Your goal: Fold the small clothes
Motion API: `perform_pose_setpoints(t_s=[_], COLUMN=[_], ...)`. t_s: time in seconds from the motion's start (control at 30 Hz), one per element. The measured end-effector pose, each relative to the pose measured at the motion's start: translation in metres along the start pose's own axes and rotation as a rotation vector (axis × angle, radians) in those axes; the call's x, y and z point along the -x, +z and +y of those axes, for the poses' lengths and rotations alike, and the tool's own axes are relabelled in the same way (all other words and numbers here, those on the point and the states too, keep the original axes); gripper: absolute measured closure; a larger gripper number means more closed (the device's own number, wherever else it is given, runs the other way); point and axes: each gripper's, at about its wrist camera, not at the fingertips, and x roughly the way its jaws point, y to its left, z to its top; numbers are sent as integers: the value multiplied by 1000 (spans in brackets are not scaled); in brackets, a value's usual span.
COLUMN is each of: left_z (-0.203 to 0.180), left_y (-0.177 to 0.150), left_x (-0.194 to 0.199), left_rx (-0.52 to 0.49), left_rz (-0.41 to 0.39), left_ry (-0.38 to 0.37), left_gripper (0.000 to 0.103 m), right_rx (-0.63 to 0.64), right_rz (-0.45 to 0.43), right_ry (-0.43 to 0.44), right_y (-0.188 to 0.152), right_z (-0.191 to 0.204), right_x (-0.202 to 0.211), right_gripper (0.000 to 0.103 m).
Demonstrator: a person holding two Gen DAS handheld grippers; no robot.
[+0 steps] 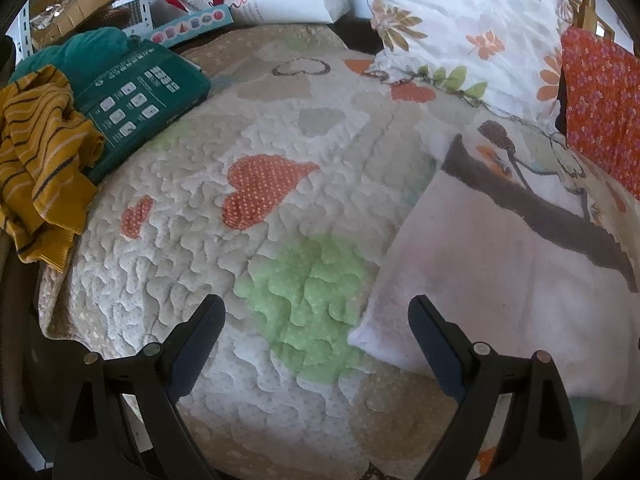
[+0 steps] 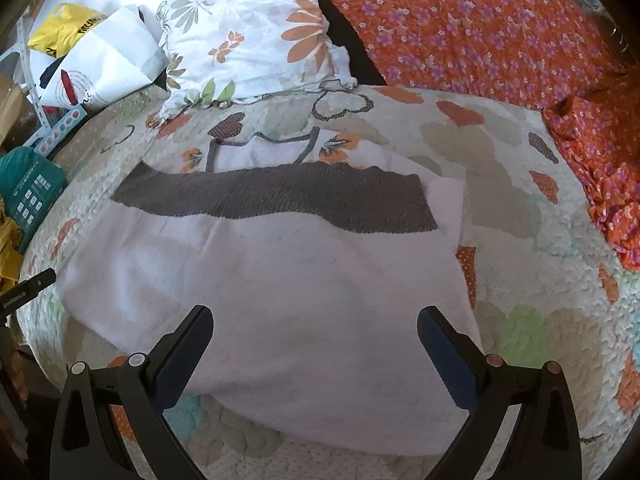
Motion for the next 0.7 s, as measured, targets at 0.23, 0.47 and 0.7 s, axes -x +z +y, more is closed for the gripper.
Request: perform_pose_setpoints(t_s=[0.23, 0.47, 0.7], left_z=[-4, -7, 2], left_y=[-2, -3, 2], left_x=[-11, -17, -31], left_rx=[-3, -12, 113], left_rz=[36, 57, 104], left_ry=[-11, -44, -248], left_gripper=[11, 11, 12], right_rx=[-31, -30, -8], right_rz=[-4, -4, 3], right_ry=[10, 15, 19], right_y=[1, 0, -3], right_z=[-7, -6, 2], right_x=[3, 4, 3], right_gripper=[0, 0, 0])
